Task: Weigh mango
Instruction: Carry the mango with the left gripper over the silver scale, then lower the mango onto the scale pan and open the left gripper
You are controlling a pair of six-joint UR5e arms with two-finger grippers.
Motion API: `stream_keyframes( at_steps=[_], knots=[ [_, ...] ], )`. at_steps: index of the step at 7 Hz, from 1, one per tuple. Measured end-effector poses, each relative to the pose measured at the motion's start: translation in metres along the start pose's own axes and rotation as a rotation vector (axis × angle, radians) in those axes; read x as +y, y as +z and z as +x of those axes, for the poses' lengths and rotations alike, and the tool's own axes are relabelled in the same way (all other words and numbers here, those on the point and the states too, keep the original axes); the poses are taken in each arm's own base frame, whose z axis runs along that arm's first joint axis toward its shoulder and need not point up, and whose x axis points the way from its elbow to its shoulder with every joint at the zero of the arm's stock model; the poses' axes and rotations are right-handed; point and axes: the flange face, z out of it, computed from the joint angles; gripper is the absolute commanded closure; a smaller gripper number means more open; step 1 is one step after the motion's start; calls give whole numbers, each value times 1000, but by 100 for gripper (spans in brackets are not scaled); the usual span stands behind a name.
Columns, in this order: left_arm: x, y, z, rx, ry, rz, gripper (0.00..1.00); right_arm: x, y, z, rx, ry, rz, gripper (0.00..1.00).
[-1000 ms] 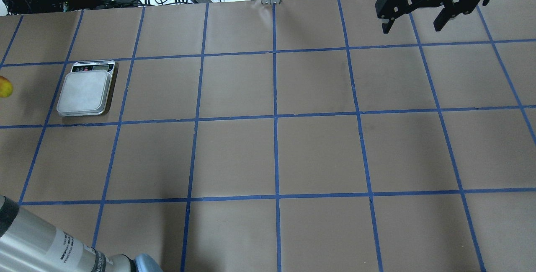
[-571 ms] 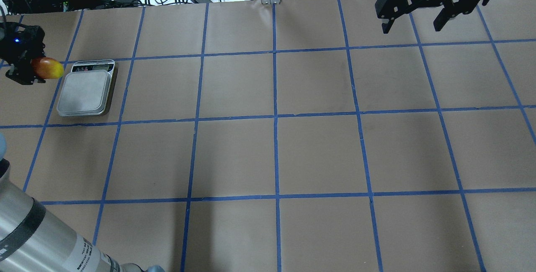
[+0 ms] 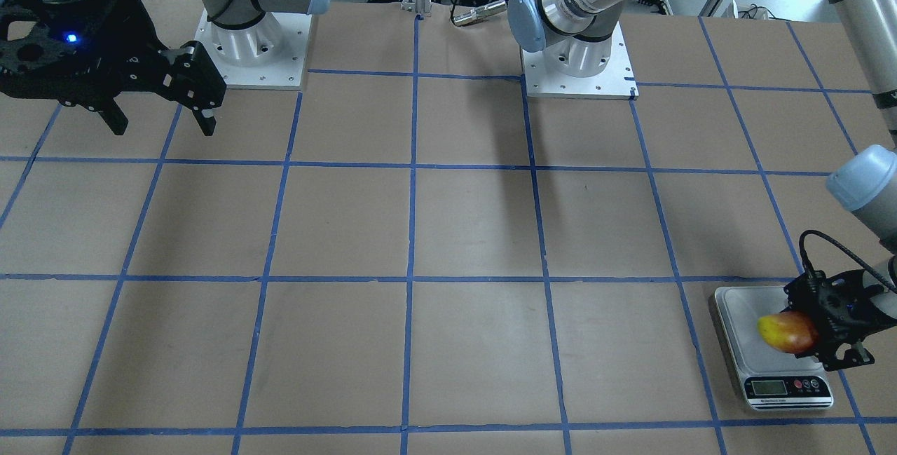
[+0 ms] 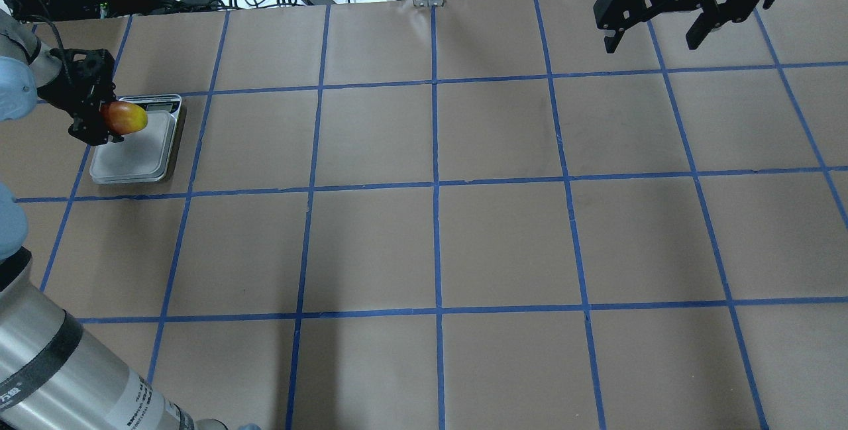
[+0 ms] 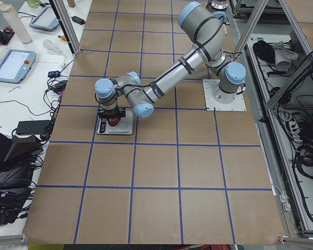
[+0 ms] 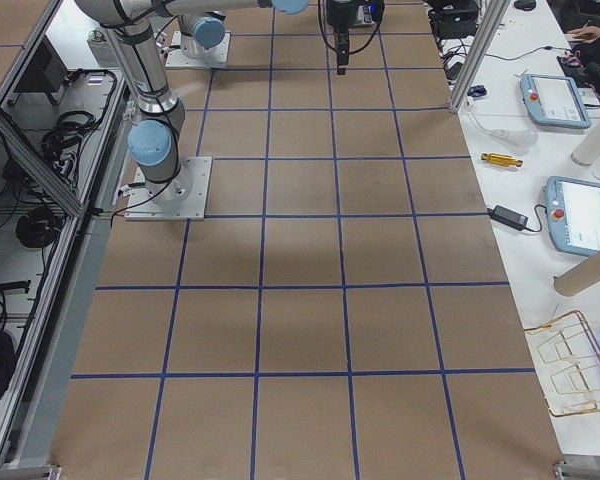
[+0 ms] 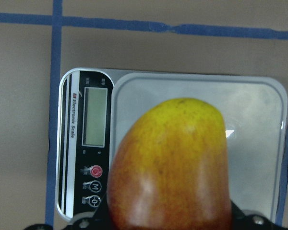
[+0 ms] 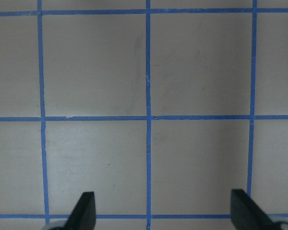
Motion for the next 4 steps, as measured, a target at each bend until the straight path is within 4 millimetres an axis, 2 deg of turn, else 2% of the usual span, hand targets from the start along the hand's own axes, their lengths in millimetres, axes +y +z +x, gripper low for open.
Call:
stream_keyframes(
  at_steps=[1,2,3,4],
  knots=[
    [0,6,1,2,-2,0,100,0,0,0,0,0,0,0],
    [1,10,1,4,-3,0,87,0,0,0,0,0,0,0],
    [1,15,0,5,-4,0,12,0,0,0,-1,0,0,0],
    [2,18,-1,2,-6,1,0,0,0,0,0,0,0,0]
  ],
)
